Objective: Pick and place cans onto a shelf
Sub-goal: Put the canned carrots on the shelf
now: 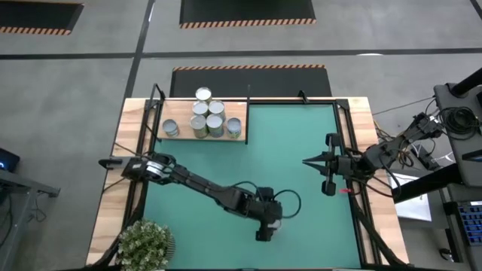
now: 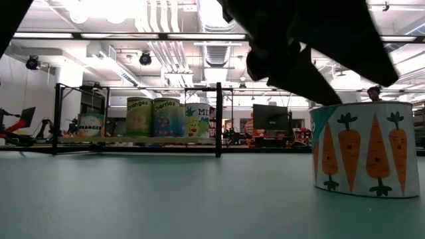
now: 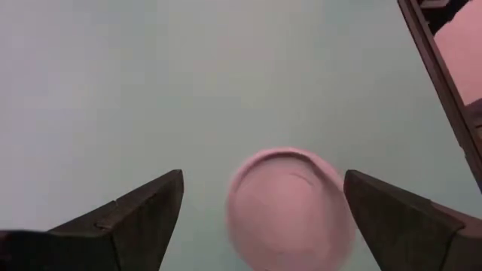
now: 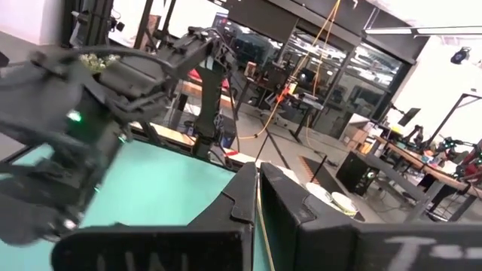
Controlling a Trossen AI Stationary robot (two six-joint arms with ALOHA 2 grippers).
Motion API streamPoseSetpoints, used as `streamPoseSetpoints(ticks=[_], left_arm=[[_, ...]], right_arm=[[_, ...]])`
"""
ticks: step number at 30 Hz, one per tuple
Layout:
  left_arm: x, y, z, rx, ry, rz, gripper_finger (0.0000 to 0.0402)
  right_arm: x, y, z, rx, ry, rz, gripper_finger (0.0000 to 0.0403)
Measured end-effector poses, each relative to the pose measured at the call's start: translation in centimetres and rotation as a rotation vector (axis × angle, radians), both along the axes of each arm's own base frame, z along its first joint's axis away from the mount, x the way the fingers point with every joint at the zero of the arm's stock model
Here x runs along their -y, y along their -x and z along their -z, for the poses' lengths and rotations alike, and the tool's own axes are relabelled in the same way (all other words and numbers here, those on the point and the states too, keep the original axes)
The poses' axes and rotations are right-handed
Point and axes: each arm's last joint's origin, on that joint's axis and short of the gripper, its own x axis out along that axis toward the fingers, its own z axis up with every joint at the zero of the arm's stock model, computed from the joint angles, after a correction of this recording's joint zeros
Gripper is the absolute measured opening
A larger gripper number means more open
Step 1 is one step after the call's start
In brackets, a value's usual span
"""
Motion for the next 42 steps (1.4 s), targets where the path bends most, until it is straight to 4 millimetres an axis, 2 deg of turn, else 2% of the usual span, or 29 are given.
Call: streamPoseSetpoints(ticks=[5, 8, 15, 22, 27, 33, 42], left_arm=[[2.1, 0.9, 0.1, 0.016, -0.05, -0.002, 0.0349], [2.6, 1.1, 0.0, 0.033, -0.07, -0.031, 0.0349], [2.6, 1.0, 0.0, 0.053, -0.075, -0.048, 0.0349], [2.9, 0.3, 2.0, 0.057, -0.073, -0.049, 0.0349], [2.8, 0.1, 2.2, 0.069, -0.075, -0.062, 0.0345], [2.9, -0.1, 3.5, 0.062, -0.078, -0.074, 0.0338], [2.9, -0.2, 3.6, 0.067, -0.068, -0.083, 0.0324]], right_arm=[[0.0, 0.0, 0.0, -0.004, 0.003, 0.0, 0.0009], [0.0, 0.0, 0.0, -0.004, 0.001, 0.0, 0.0009], [0.0, 0.0, 0.0, -0.004, 0.001, 0.0, 0.0009], [0.0, 0.0, 0.1, -0.01, 0.005, 0.002, 0.0009], [0.0, 0.0, 0.1, -0.011, 0.005, 0.002, 0.0009], [0.0, 0.0, 0.2, -0.014, 0.007, 0.002, 0.0009], [0.0, 0.0, 0.2, -0.015, 0.007, 0.002, 0.0009]])
